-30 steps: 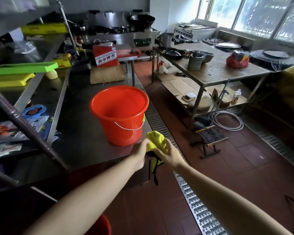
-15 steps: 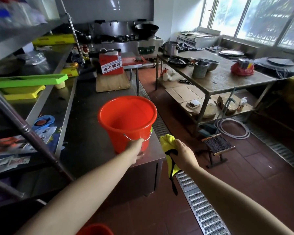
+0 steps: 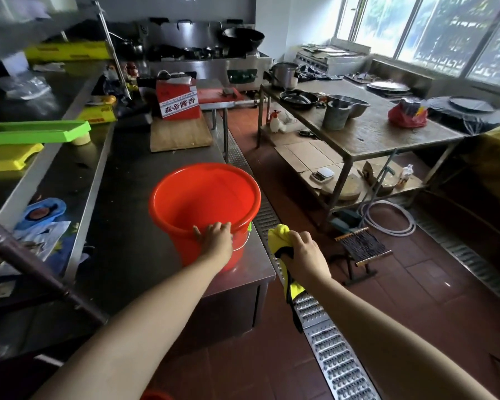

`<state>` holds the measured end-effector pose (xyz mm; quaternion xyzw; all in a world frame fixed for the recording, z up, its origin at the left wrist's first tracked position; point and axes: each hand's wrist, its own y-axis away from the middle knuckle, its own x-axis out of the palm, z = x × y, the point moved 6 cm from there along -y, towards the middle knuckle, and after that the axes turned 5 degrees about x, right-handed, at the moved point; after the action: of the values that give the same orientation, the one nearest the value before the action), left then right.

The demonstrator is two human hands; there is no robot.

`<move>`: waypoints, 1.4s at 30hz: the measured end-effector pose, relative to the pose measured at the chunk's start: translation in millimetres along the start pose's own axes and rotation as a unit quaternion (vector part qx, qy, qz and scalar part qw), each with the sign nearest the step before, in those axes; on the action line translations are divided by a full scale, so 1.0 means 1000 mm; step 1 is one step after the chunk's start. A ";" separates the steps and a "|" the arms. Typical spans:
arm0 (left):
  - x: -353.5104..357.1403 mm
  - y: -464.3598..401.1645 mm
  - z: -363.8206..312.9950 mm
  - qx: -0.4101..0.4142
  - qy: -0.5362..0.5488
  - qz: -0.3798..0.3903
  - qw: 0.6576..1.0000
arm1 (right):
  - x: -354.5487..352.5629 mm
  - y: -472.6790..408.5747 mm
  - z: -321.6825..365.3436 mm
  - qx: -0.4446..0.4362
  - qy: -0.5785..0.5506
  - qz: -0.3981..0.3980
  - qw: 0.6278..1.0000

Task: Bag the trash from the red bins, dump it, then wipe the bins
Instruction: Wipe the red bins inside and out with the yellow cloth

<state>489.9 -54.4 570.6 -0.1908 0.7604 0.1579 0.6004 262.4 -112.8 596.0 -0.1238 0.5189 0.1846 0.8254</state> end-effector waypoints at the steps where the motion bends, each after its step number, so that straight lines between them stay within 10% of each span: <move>1: 0.001 -0.003 0.002 0.004 0.009 0.004 1.000 | -0.004 -0.007 0.004 -0.003 -0.002 -0.006 1.000; 15: -0.038 0.028 0.104 0.107 -0.006 -0.034 0.994 | 0.012 -0.069 0.144 -0.162 -0.008 0.086 0.983; 33: -0.034 0.022 0.119 0.138 0.019 -0.027 0.990 | 0.021 -0.074 0.139 -0.037 -0.052 0.050 0.997; 42: -0.032 0.022 0.118 0.139 -0.011 -0.027 0.990 | 0.076 -0.039 0.159 -0.290 0.175 0.049 0.939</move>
<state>586.5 23.3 575.0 -0.1239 0.7631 0.0365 0.6332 438.3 -71.9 596.6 -0.3629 0.5846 0.3429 0.6395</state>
